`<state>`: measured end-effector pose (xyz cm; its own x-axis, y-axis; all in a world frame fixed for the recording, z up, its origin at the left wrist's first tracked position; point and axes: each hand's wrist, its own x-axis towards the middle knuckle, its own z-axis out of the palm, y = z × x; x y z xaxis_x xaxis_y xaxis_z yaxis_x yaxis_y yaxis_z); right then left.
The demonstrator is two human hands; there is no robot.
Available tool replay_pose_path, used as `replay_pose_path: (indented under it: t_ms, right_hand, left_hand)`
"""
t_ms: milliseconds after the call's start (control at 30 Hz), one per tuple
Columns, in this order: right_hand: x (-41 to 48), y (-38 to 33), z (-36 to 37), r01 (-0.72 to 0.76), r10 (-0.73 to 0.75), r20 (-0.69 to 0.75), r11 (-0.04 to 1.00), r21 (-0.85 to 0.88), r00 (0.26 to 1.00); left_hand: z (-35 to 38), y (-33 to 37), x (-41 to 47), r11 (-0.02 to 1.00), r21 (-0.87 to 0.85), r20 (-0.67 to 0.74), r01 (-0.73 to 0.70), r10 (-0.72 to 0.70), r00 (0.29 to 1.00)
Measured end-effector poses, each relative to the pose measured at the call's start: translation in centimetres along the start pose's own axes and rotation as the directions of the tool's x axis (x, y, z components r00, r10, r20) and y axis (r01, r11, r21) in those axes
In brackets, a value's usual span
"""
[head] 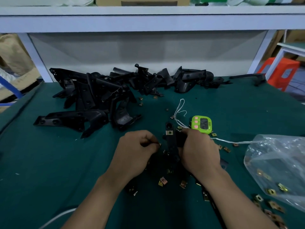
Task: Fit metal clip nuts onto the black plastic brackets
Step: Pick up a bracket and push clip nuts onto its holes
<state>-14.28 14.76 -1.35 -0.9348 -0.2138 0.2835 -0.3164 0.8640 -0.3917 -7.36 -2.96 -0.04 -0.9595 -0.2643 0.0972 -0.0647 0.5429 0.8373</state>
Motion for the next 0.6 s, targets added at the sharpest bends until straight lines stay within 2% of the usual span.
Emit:
replay_pose_path:
  t_ms: [233, 400, 600]
  right_hand:
    - [0.0, 0.0, 0.0, -0.002, 0.002, 0.003, 1.000, 0.011, 1.000]
    - [-0.1, 0.1, -0.2, 0.009, -0.010, 0.024, 0.999, 0.045, 1.000]
    - [-0.2, 0.2, -0.2, 0.015, -0.017, 0.018, 0.997, 0.070, 1.000]
  left_hand:
    - [0.2, 0.0, 0.2, 0.985, -0.172, 0.007, 0.018, -0.017, 1.000]
    - [0.3, 0.0, 0.4, 0.924, -0.340, 0.078, 0.175, -0.157, 0.984]
    - [-1.5, -0.3, 0.9, 0.913, -0.373, -0.076, 0.168, -0.211, 0.975]
